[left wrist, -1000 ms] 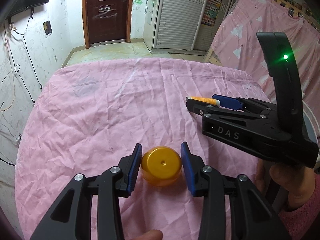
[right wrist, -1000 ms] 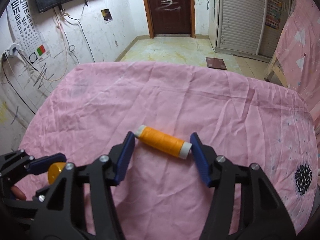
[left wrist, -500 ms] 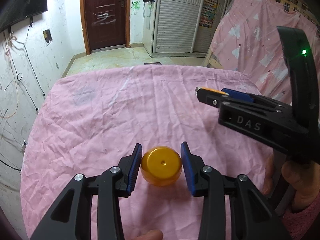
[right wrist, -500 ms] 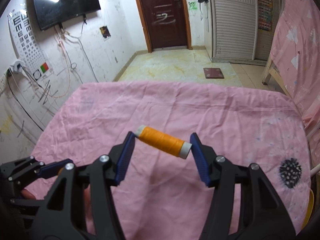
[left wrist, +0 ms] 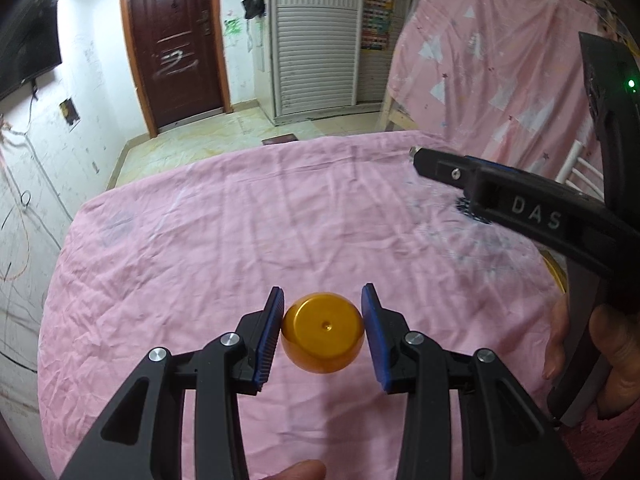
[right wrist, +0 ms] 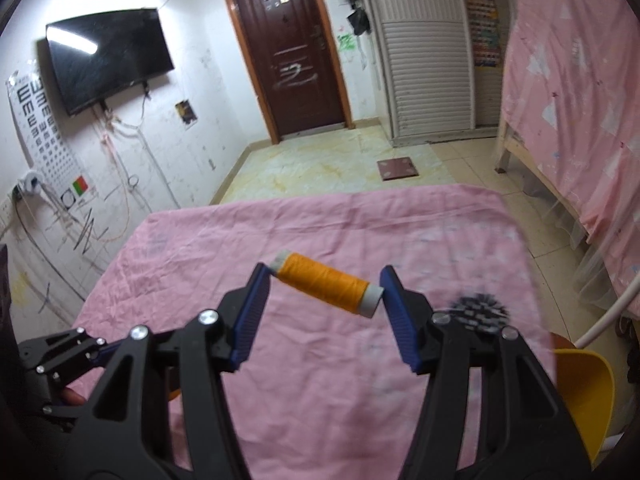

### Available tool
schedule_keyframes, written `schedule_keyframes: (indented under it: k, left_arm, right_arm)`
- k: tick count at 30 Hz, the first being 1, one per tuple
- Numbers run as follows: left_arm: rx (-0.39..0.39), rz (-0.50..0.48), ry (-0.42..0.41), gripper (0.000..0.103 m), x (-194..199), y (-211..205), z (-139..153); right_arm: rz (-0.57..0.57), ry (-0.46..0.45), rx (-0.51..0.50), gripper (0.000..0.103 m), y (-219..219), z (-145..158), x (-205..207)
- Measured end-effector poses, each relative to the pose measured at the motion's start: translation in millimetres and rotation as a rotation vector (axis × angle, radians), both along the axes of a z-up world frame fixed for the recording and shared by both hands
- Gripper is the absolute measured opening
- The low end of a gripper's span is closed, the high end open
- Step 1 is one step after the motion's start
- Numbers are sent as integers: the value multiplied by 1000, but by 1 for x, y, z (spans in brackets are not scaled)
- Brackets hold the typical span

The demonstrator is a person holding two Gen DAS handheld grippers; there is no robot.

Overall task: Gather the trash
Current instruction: 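Carry the yellow lid and orange tube over the yellow bin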

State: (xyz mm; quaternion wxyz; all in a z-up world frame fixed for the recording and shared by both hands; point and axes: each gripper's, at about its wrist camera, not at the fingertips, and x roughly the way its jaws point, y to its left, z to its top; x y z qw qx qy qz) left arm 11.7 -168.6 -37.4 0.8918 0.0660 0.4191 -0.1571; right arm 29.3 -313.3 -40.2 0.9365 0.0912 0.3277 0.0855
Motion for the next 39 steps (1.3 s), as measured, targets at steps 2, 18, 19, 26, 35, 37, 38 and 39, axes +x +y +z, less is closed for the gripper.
schedule_keyframes:
  k: [2, 18, 19, 26, 35, 37, 38, 39]
  left_arm:
    - [7, -15, -2, 33, -3, -9, 0]
    - [69, -156, -5, 33, -26, -95, -3]
    - [75, -163, -3, 33, -28, -101, -5]
    - [102, -209, 3, 33, -34, -131, -9]
    - [134, -290, -2, 33, -49, -180, -10]
    - [139, -309, -4, 33, -53, -190, -10]
    - [142, -319, -4, 33, -54, -195, -11]
    - [144, -332, 1, 33, -56, -202, -11]
  right_arm:
    - [-24, -12, 10, 55, -13, 2, -7]
    - [-228, -52, 79, 55, -127, -4, -60]
    - [-237, -52, 83, 55, -131, -6, -62]
    - [-288, -53, 116, 55, -163, -15, -81]
    - [-360, -51, 155, 55, -204, -29, -107]
    - [-374, -50, 162, 55, -212, -33, -112]
    - [-380, -49, 166, 55, -216, -35, -115]
    - [-385, -48, 169, 55, -219, -36, -116]
